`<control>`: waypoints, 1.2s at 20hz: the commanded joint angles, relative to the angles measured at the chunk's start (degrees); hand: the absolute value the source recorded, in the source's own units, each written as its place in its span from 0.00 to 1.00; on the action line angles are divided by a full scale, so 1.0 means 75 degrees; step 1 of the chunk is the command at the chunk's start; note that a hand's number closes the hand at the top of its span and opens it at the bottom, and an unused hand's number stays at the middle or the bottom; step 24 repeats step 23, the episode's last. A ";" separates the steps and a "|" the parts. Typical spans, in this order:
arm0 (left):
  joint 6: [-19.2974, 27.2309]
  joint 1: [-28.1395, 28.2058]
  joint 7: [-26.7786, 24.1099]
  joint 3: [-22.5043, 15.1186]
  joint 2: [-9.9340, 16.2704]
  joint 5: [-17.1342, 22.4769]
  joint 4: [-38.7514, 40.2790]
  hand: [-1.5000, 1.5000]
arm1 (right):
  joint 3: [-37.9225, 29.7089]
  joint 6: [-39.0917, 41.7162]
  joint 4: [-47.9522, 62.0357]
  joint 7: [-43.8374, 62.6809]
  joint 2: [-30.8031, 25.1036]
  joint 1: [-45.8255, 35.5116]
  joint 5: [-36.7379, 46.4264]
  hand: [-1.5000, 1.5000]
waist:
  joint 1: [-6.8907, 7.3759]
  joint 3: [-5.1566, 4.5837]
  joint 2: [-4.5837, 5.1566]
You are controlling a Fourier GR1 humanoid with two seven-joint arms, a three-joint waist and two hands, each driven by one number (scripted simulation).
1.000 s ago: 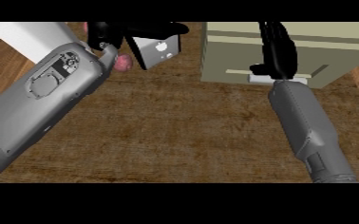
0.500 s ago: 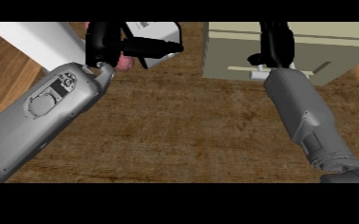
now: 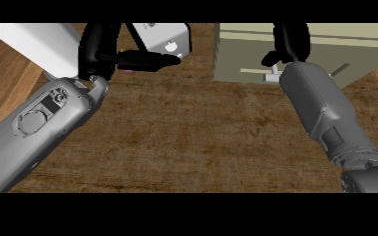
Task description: Pick up the can, place it into the drawer and close the drawer
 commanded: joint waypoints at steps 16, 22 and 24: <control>-0.0060 0.0827 -0.0114 0.0257 0.0173 -0.0118 -0.0475 0.00 | -0.2773 0.1405 -0.0594 -0.2646 0.1067 -0.0991 -0.3531 0.00 | -0.0086 0.0017 -0.0072; -0.0162 0.0812 0.0173 0.0538 0.0354 -0.0165 -0.0639 0.00 | -0.3276 0.2237 -0.0494 -0.2791 0.0844 -0.1187 -0.4219 0.00 | -0.0258 0.0005 -0.0094; -0.0032 0.1230 -0.0060 0.0442 0.0316 -0.0315 -0.0831 0.00 | -0.3308 0.1955 -0.0443 -0.2801 0.0908 -0.1142 -0.4232 0.00 | -0.0173 0.0001 -0.0080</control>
